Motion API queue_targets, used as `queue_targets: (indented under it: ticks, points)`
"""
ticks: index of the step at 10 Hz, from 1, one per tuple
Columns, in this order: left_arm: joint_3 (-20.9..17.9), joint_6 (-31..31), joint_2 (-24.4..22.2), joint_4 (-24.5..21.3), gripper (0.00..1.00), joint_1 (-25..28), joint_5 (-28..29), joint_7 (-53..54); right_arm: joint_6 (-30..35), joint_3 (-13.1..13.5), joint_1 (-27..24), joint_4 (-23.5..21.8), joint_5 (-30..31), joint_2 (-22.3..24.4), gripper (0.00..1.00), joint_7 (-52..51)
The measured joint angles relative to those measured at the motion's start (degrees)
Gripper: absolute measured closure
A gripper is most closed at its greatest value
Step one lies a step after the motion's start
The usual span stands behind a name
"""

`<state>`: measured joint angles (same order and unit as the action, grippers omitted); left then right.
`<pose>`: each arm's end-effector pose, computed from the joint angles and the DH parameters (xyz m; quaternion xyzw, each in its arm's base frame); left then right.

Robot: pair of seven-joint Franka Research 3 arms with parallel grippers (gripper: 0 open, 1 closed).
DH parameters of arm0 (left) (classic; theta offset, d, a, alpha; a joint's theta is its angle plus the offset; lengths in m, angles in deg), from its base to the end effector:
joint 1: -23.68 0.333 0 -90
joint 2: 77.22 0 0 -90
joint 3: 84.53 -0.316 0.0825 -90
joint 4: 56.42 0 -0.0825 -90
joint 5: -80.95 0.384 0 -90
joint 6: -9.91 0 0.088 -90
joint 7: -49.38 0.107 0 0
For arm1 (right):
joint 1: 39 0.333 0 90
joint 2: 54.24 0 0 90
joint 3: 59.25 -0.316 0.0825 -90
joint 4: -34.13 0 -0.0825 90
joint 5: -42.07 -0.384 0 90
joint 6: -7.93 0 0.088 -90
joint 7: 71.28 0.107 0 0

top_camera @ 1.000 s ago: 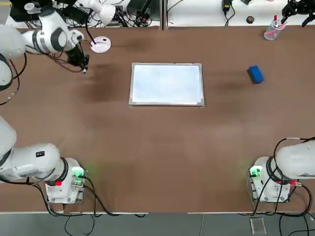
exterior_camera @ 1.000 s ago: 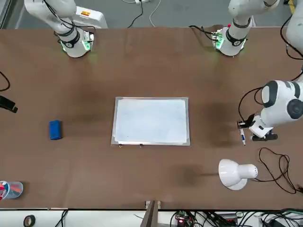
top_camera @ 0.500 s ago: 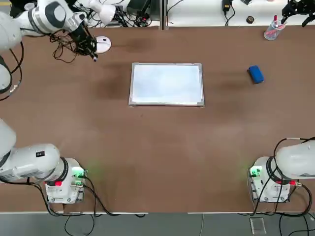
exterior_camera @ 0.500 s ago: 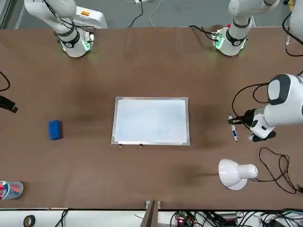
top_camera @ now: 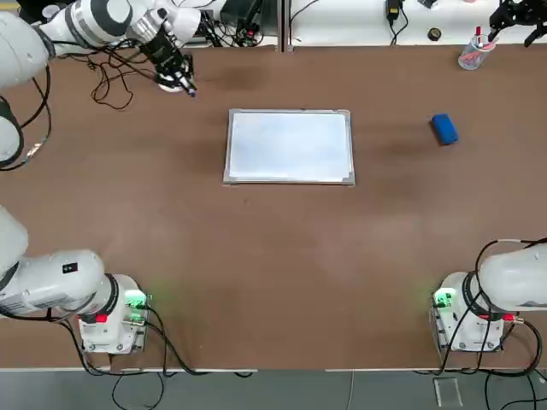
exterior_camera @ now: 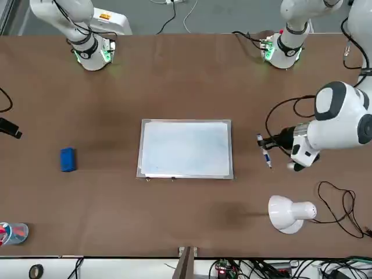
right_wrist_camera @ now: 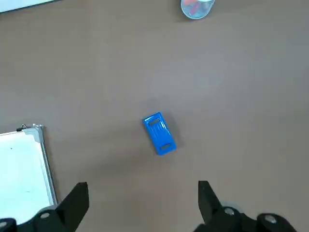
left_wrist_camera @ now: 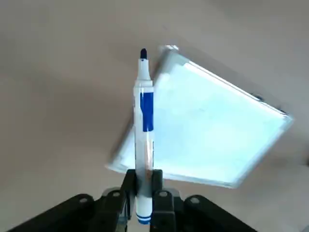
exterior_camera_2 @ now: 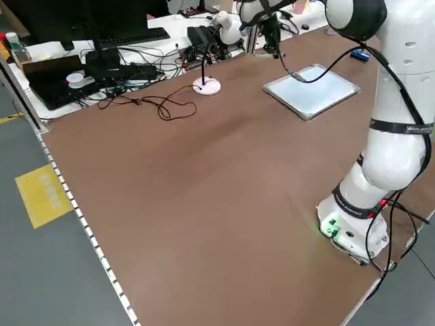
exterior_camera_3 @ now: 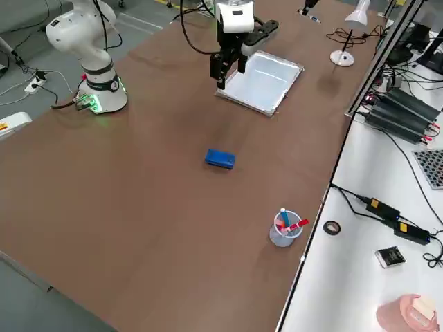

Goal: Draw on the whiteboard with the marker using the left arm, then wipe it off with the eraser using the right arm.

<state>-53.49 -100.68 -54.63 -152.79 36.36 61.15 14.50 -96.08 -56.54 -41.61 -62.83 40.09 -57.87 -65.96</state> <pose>0.6155 -0.1915 0.4011 0.9408 0.2171 -0.1581 0.2071 0.5870 -0.0511 0.5522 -0.9948 0.0962 -0.0299 0.0154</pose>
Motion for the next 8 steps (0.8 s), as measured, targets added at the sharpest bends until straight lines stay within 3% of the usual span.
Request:
queue_targets:
  ticks: [8]
  points:
    - [0.67,0.04,0.68,0.79,0.82,-0.18,-19.35,-4.70,0.00,0.14,-0.01,0.00,0.01,0.00,0.00,0.01]
